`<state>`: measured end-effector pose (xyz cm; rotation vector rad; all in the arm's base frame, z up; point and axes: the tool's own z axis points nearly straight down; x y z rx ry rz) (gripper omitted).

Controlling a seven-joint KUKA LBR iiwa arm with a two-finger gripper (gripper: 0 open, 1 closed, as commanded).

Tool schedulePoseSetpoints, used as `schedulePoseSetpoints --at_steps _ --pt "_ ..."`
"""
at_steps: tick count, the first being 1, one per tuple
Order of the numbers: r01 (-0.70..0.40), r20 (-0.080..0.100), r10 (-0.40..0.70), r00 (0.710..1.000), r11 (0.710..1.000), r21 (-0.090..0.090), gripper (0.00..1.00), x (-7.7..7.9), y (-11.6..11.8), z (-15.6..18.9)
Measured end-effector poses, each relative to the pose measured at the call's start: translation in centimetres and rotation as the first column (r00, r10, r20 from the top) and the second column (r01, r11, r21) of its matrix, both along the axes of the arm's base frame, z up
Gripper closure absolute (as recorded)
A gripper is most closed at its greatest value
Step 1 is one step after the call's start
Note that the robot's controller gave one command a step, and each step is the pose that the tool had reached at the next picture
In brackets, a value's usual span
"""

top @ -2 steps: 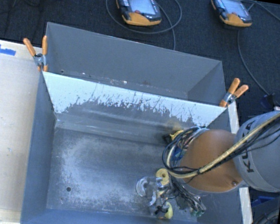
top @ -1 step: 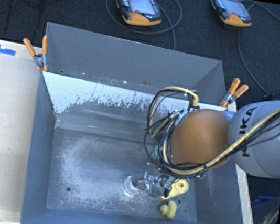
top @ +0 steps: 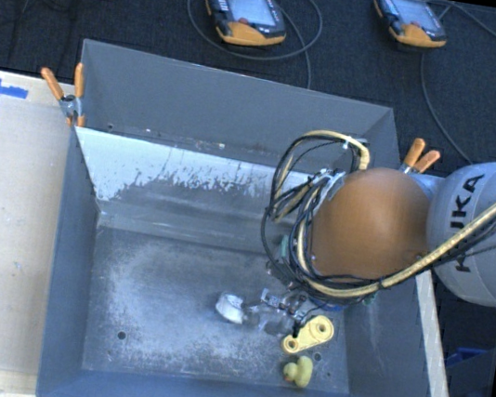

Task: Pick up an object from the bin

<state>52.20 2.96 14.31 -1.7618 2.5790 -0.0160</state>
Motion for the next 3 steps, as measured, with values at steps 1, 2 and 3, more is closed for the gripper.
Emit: schedulePoseSetpoints --at_steps 1,2,3 --pt "-0.138 0.0 0.138 0.99 0.99 -0.002 1.0 0.8 -0.1 2.5" --pt "-0.222 0.001 0.222 0.975 0.975 -0.002 1.0 -0.1 2.0 5.1" --pt "-0.324 0.003 0.324 0.946 0.946 -0.003 1.0 1.5 1.6 9.9"
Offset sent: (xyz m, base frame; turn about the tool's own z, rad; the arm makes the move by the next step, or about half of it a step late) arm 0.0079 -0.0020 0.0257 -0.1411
